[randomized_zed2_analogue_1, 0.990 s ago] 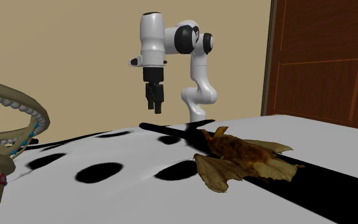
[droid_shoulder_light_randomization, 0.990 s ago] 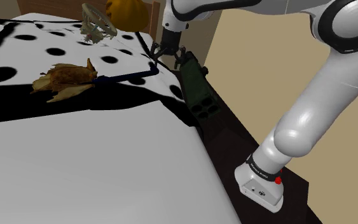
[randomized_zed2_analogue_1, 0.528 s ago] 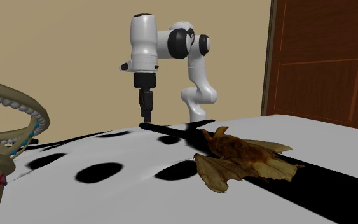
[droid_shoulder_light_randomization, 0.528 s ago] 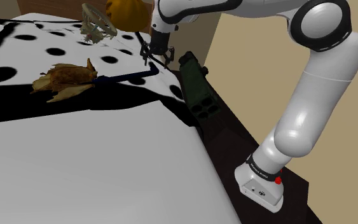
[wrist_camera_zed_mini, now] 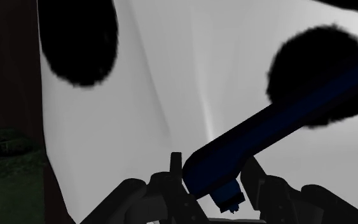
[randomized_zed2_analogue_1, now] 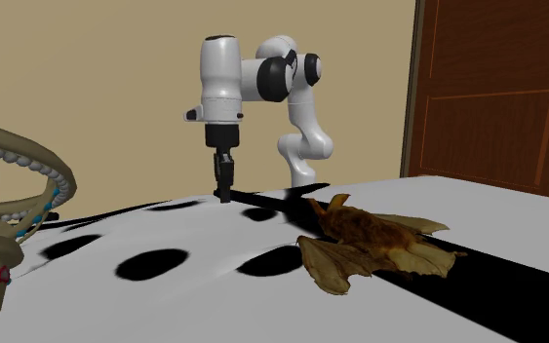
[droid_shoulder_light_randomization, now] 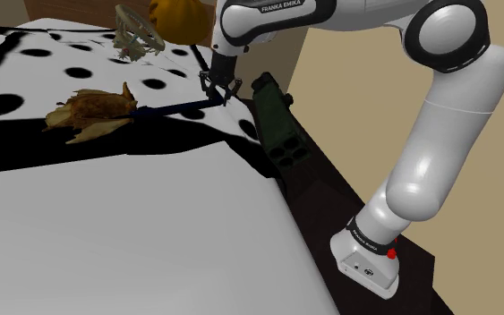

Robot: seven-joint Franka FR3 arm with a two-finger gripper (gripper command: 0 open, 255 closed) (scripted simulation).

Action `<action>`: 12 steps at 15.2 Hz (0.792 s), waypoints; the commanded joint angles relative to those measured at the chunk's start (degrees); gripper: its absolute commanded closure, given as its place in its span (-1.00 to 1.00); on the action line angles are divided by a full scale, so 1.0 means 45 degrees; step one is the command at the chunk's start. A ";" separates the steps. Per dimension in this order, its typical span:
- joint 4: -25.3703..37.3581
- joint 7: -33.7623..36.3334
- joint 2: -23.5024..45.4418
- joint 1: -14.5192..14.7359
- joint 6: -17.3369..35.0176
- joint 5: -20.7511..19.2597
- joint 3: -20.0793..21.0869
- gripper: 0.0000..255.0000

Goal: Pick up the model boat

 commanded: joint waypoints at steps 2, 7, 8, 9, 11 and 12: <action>-0.0006 0.0004 0.0006 0.0003 0.0013 -0.0001 0.0002 1.00; 0.0000 0.0006 0.0009 0.0004 0.0010 -0.0001 0.0002 1.00; -0.0022 -0.0005 0.0007 -0.0003 0.0029 -0.0001 -0.0002 1.00; 0.0092 -0.0013 -0.0037 -0.0004 -0.0128 0.0009 0.0001 1.00; 0.0334 -0.0026 -0.0115 -0.0006 -0.0447 0.0028 0.0006 1.00; 0.0459 -0.0033 -0.0151 -0.0006 -0.0607 0.0037 0.0008 1.00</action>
